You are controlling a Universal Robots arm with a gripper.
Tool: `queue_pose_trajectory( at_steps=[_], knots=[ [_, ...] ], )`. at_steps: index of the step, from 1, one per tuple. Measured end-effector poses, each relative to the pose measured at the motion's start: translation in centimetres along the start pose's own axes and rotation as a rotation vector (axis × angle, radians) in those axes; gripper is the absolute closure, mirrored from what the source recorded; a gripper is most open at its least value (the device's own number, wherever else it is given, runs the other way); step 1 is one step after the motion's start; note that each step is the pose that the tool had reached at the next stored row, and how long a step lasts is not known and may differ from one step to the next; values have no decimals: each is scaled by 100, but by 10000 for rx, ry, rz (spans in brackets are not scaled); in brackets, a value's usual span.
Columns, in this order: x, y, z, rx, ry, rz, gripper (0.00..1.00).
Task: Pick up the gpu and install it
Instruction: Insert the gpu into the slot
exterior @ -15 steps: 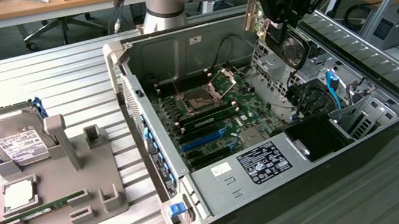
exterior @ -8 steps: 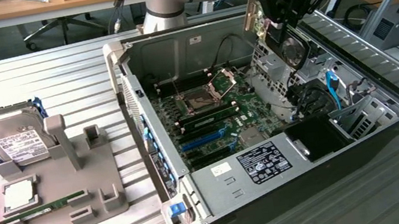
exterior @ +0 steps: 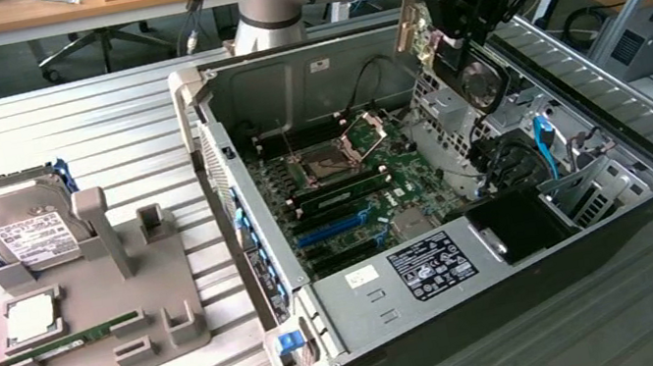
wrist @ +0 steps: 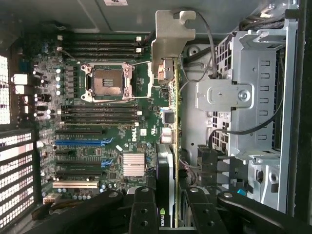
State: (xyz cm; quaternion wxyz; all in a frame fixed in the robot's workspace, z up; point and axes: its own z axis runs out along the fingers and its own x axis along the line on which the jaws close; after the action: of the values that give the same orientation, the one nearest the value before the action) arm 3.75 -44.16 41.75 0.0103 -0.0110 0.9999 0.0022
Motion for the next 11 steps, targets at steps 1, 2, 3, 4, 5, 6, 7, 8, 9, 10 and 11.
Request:
queue_pose_trajectory(
  at_steps=[1,2,3,4,5,6,7,8,9,10,11],
  knots=[
    [0,0,0,4,7,-142,73],
    [0,0,0,8,13,-332,73],
    [0,0,0,11,22,-620,73],
    [0,0,0,11,29,-909,73],
    [0,0,0,11,34,-1083,73],
    [0,0,0,10,40,-1292,73],
    [0,0,1,10,46,-1502,73],
    [0,1,1,9,50,-1667,73],
    [0,1,1,8,53,-1852,73],
    [0,0,1,8,56,-2025,73],
    [0,0,1,7,60,-2281,73]
  ],
)
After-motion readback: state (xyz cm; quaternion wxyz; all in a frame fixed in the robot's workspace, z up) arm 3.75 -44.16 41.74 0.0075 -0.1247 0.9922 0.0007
